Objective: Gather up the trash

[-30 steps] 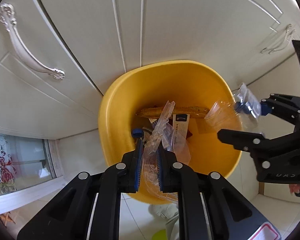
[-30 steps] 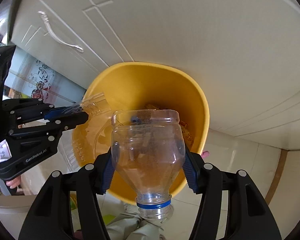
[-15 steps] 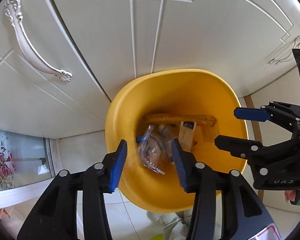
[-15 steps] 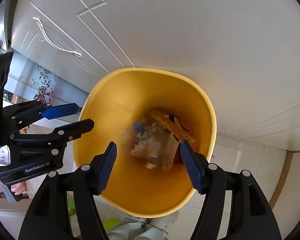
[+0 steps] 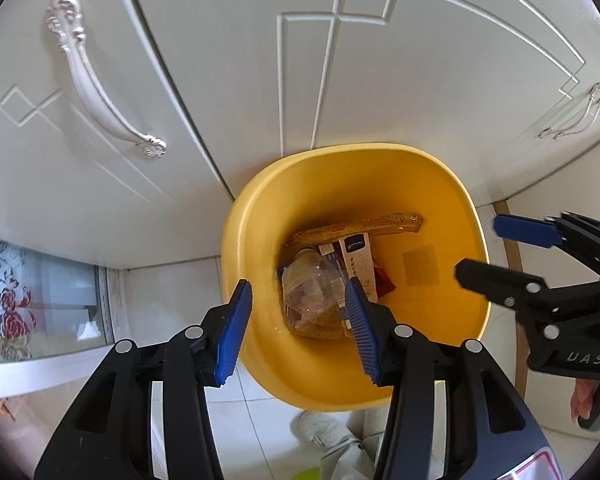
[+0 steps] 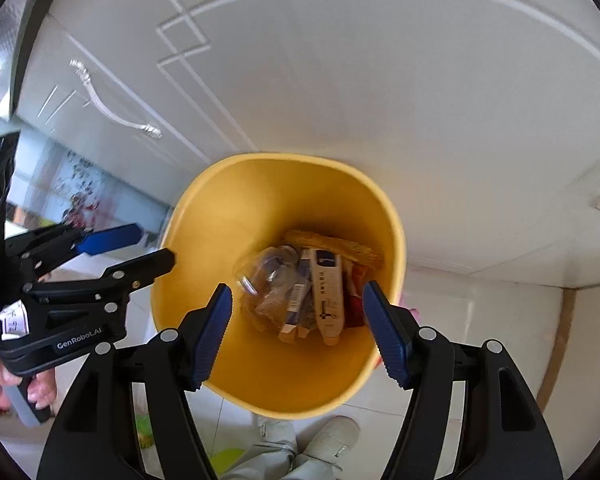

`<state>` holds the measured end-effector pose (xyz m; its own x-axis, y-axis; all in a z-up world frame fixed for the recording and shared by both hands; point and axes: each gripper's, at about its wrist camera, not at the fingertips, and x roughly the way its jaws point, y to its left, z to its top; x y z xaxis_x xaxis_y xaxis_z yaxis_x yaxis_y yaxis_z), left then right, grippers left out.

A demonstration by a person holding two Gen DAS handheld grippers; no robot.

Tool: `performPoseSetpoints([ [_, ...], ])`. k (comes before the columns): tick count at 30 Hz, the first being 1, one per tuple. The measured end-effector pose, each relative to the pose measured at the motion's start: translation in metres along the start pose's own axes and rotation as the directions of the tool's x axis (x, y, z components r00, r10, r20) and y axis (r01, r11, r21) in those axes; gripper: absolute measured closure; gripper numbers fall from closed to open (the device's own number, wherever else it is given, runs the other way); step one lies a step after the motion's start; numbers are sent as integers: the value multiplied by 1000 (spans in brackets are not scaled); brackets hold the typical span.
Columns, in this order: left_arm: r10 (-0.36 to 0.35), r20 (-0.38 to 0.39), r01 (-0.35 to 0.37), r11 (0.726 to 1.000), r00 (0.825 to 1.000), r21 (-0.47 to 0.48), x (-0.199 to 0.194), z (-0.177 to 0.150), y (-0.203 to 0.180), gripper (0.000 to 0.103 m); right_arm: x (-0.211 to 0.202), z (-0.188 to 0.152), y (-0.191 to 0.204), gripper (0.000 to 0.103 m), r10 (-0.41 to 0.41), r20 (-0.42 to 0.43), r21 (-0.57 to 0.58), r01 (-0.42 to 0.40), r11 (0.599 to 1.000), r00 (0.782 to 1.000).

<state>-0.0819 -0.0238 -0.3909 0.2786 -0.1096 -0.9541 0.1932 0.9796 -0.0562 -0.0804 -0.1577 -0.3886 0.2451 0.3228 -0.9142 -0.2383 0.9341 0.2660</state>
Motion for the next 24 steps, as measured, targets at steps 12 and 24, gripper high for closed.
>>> performPoseSetpoints([
  [12, 55, 26, -50, 986, 998, -156, -33, -21, -7, 35, -52, -18, 3, 34, -189, 87, 123, 178, 976, 978],
  [24, 65, 63, -46, 964, 996, -262, -87, -32, -12, 30, -94, -26, 12, 34, -237, 96, 144, 222, 964, 967],
])
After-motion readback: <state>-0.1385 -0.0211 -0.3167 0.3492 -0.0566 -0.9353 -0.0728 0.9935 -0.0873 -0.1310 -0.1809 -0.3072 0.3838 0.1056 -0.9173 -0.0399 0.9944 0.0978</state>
